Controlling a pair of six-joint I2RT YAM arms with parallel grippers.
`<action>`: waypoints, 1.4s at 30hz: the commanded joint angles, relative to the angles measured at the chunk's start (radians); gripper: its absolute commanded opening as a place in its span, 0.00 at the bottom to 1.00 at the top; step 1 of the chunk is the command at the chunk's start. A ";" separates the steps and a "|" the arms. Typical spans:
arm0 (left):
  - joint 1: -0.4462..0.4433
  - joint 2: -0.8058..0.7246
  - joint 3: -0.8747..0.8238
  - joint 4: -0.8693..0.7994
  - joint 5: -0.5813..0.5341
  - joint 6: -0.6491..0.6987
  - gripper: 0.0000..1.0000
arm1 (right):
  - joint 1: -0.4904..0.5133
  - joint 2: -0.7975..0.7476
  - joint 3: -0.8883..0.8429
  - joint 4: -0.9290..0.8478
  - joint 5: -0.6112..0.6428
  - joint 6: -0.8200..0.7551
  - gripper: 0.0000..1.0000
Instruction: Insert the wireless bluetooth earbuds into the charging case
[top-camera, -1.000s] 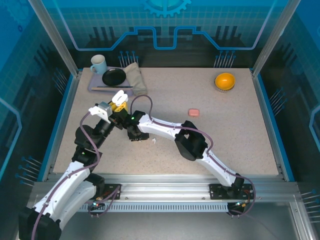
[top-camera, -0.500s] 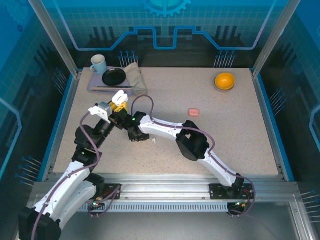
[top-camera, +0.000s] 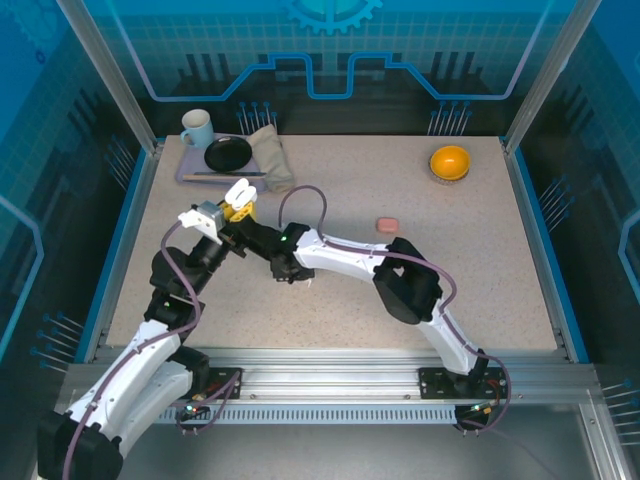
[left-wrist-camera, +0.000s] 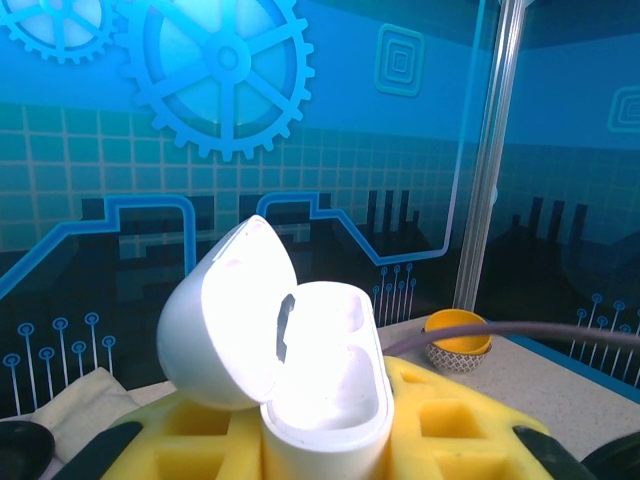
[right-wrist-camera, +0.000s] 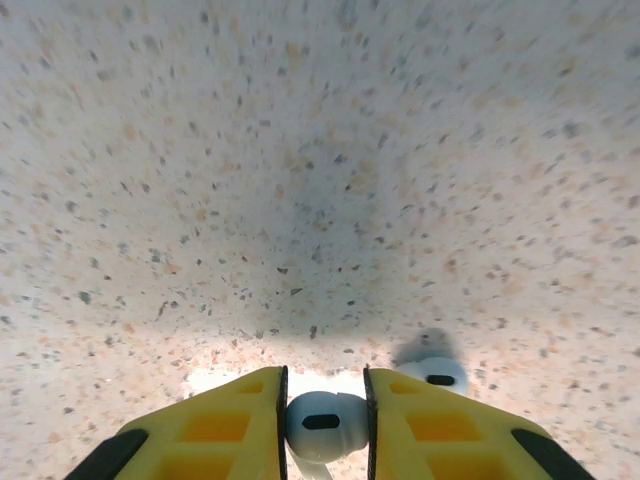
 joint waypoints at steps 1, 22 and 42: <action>-0.007 0.005 0.045 0.018 -0.006 -0.011 0.00 | -0.026 -0.081 -0.037 0.031 0.059 0.024 0.24; -0.007 0.095 0.111 -0.021 0.164 0.017 0.00 | -0.231 -0.573 -0.272 0.346 0.206 -0.216 0.24; -0.048 0.243 0.225 -0.016 0.134 -0.012 0.00 | -0.239 -0.829 -0.567 1.232 -0.180 -0.408 0.23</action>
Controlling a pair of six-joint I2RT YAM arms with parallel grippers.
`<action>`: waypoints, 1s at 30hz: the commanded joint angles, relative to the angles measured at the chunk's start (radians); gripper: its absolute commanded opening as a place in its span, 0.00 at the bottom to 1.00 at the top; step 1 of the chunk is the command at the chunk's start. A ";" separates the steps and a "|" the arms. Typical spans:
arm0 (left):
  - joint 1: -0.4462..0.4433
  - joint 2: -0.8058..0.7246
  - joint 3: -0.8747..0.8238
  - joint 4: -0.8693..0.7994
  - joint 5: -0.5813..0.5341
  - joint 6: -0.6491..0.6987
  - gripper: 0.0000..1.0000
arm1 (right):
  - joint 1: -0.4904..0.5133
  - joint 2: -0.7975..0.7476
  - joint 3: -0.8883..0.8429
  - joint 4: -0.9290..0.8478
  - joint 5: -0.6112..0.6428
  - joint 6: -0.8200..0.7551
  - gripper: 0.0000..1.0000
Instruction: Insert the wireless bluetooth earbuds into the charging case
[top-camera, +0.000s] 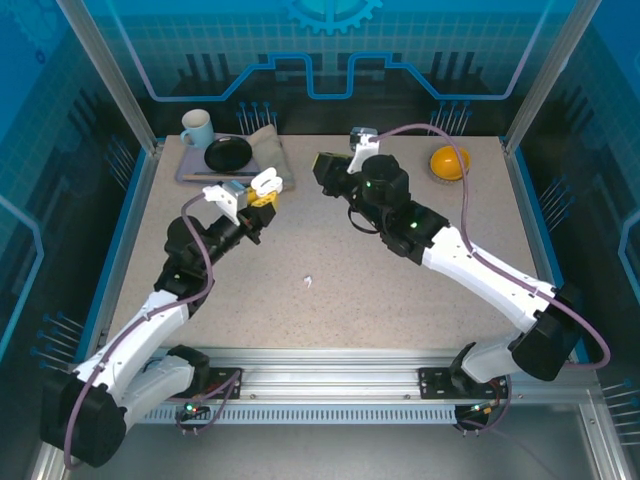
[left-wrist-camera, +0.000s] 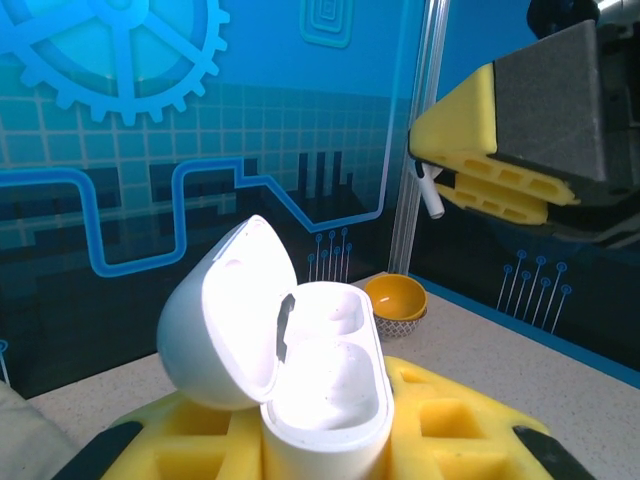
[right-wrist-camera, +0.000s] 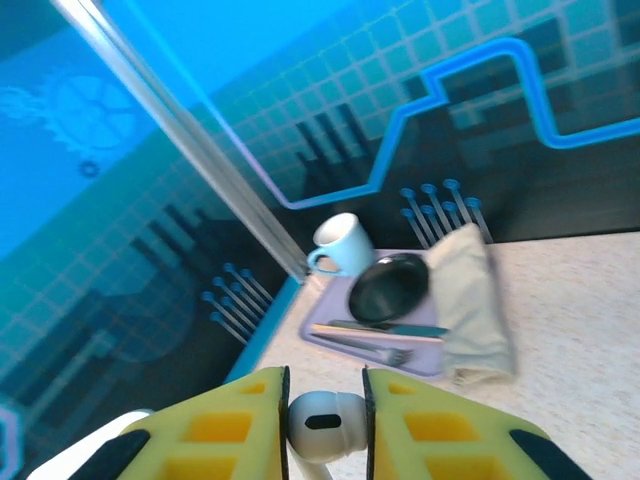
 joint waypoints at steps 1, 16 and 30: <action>-0.022 0.018 0.054 0.028 -0.020 -0.012 0.00 | 0.010 -0.026 -0.034 0.249 -0.114 -0.011 0.23; -0.128 0.127 0.148 0.052 -0.121 0.050 0.00 | 0.115 -0.028 -0.083 0.389 -0.036 0.005 0.21; -0.155 0.141 0.175 0.046 -0.136 0.088 0.00 | 0.177 0.016 -0.074 0.399 0.050 -0.070 0.20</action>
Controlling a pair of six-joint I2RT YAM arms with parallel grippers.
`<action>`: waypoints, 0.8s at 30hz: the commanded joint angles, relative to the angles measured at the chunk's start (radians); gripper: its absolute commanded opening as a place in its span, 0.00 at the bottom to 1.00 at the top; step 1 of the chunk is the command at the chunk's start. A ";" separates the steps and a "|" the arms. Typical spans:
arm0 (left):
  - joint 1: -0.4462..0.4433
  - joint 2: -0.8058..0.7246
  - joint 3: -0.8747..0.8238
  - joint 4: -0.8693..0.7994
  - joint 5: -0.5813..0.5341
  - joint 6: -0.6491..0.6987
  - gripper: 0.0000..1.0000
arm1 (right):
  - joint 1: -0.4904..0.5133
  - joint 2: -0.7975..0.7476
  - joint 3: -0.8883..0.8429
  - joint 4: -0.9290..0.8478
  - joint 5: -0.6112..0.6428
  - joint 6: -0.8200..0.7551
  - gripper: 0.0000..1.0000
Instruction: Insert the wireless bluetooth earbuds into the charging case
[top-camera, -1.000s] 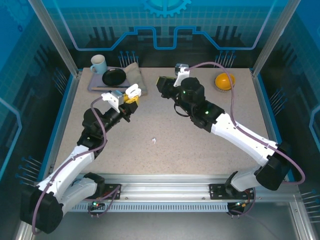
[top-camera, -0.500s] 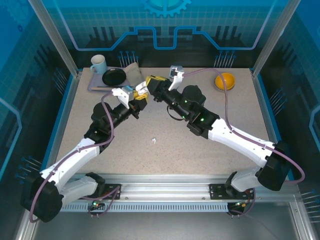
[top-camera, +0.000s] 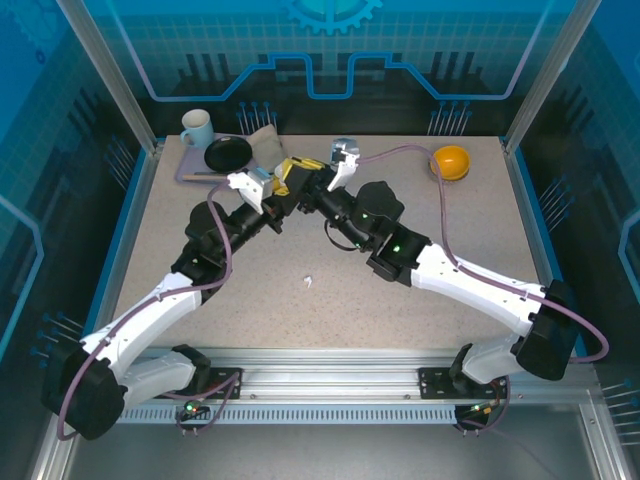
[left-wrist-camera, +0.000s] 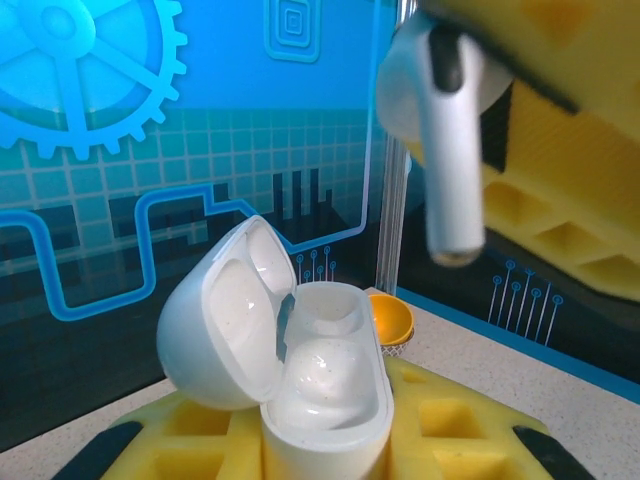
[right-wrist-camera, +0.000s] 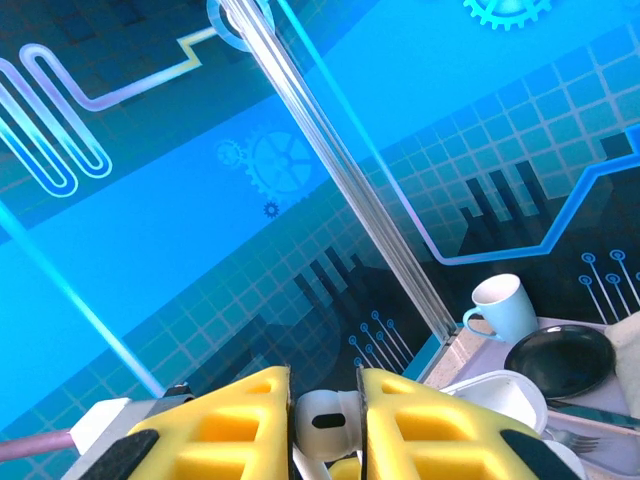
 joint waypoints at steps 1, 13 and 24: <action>-0.010 0.003 0.041 0.035 -0.017 0.031 0.00 | 0.015 0.020 0.008 0.046 0.041 -0.035 0.20; -0.012 0.006 0.045 0.035 -0.013 0.031 0.00 | 0.013 0.050 0.020 0.015 0.072 -0.063 0.20; -0.012 0.010 0.051 0.033 -0.016 0.035 0.00 | 0.000 0.042 -0.009 0.007 0.076 -0.037 0.19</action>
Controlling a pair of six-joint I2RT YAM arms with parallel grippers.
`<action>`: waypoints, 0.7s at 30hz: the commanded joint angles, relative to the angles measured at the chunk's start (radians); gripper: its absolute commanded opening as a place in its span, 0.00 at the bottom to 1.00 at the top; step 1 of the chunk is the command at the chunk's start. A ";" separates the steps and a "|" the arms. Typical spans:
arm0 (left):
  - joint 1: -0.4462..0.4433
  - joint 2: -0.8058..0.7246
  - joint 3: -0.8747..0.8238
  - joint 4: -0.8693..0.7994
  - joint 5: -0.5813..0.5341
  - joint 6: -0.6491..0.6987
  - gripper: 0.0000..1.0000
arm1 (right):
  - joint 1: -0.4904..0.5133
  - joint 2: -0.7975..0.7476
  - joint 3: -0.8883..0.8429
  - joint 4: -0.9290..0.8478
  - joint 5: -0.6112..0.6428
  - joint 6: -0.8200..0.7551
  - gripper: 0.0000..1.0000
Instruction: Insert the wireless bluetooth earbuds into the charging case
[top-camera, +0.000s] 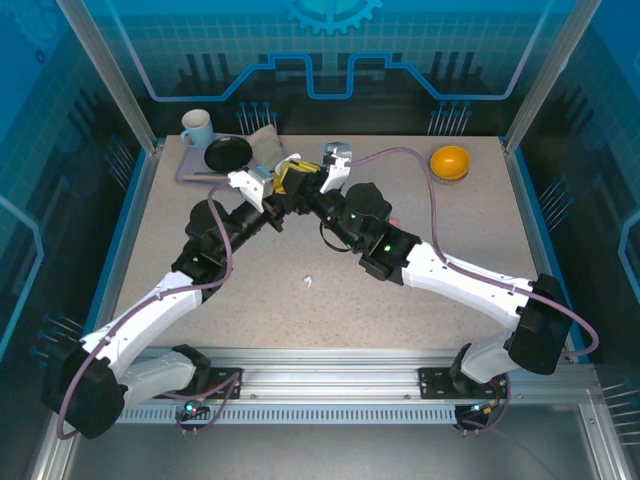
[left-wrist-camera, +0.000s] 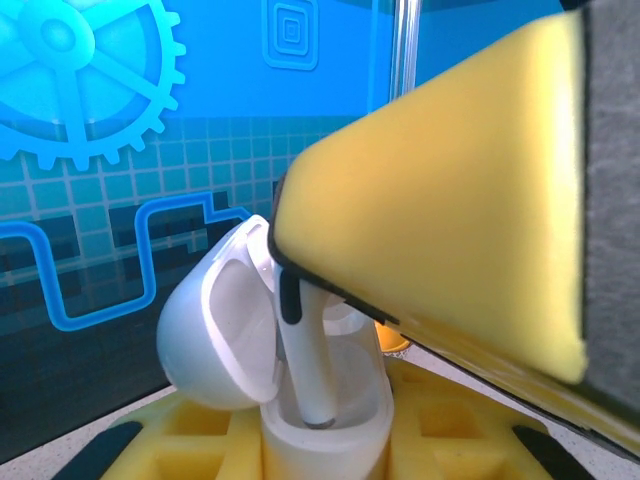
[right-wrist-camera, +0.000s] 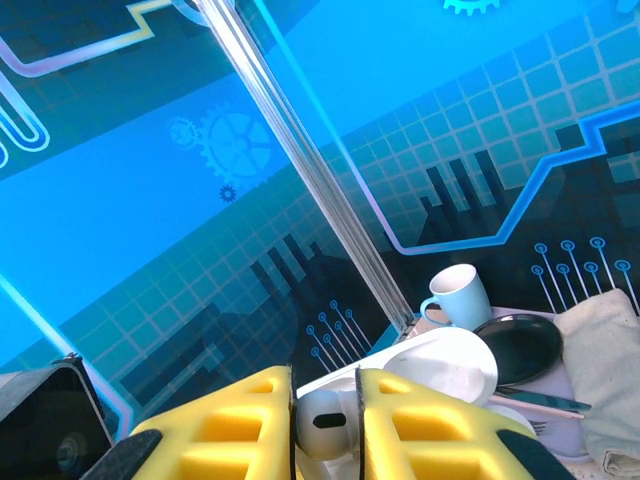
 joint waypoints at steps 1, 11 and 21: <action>-0.008 0.004 0.038 0.034 -0.015 0.030 0.00 | -0.002 -0.004 -0.011 0.008 0.019 0.006 0.19; -0.009 0.010 0.046 0.030 -0.018 0.038 0.00 | -0.005 -0.027 -0.047 0.002 0.019 0.004 0.18; -0.009 0.012 0.056 0.028 -0.022 0.043 0.00 | -0.006 -0.050 -0.087 0.001 0.012 0.009 0.17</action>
